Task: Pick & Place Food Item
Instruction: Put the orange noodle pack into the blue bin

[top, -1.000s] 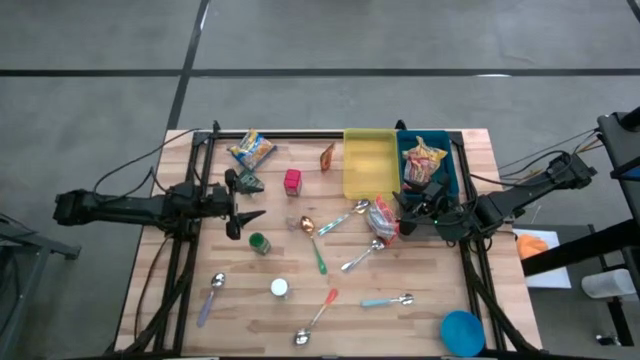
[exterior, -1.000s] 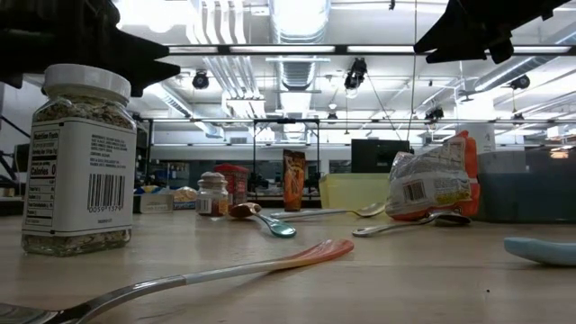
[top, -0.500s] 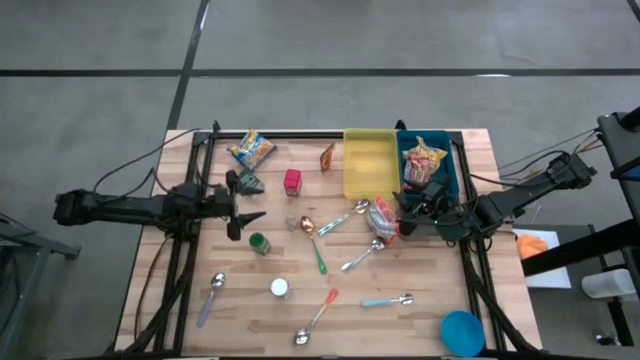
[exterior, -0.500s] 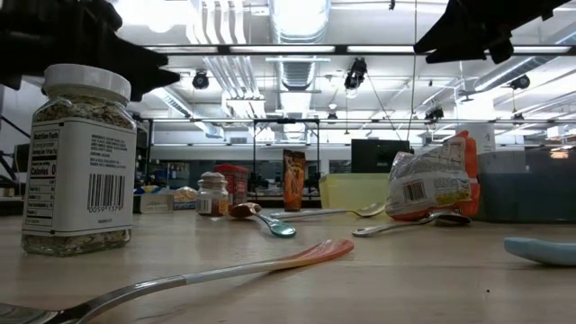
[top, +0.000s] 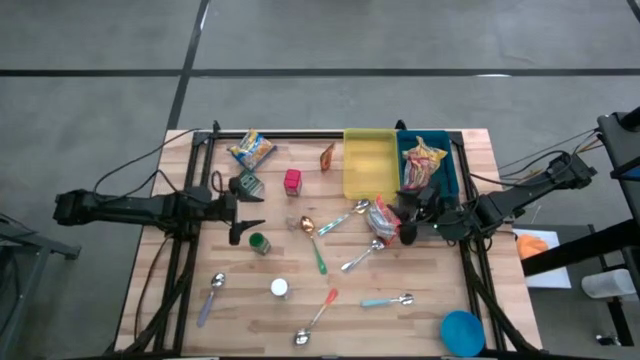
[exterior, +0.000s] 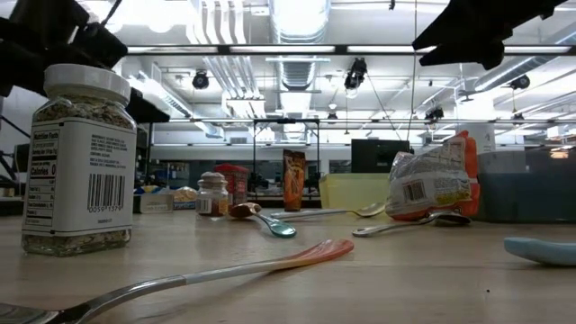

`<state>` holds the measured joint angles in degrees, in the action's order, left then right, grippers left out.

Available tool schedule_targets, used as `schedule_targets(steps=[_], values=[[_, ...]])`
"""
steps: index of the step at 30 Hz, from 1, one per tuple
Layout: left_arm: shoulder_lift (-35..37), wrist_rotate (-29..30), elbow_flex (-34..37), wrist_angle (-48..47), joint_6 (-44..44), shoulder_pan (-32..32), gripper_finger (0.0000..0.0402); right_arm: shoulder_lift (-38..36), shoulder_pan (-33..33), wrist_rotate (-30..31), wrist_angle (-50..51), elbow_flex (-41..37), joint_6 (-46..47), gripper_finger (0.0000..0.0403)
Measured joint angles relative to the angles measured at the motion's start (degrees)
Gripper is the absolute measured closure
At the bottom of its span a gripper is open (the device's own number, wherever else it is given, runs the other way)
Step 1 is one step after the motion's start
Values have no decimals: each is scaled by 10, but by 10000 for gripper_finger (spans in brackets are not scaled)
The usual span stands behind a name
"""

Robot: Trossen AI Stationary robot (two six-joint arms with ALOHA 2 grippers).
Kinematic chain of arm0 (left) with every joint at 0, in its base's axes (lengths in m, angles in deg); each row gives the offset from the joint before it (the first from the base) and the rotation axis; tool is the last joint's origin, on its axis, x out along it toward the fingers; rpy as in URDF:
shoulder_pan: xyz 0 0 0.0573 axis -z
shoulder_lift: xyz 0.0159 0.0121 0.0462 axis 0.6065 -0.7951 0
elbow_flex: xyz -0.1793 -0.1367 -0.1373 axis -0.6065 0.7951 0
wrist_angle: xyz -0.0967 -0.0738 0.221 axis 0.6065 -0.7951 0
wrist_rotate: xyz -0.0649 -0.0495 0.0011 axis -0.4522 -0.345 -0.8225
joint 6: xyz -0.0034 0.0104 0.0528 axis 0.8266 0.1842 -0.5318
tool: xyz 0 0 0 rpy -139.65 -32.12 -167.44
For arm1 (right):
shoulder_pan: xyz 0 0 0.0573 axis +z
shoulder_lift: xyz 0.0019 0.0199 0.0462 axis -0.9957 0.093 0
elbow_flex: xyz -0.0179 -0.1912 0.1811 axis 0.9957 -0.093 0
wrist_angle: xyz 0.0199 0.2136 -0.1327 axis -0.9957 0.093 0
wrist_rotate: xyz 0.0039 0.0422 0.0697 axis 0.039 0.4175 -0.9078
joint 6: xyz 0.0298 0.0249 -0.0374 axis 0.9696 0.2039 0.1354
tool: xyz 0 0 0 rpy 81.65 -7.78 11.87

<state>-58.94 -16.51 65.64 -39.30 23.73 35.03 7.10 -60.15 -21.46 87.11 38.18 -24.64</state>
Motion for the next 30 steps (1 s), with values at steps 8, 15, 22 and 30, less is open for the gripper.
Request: schedule_targets(steps=[8, 15, 22, 30], values=[[0, 0, 0, -54, 0, 0, 101, 1, -3, -78, -4, 12, -1, 172], [0, 0, 0, -61, -2, 0, 101, 55, -25, -130, 162, 121, 24, 172], [0, 0, 0, -61, -2, 0, 101, 157, -67, -227, 382, 257, 85, 172], [0, 0, 0, -61, -1, 0, 101, 253, -139, -393, 493, 337, 126, 172]])
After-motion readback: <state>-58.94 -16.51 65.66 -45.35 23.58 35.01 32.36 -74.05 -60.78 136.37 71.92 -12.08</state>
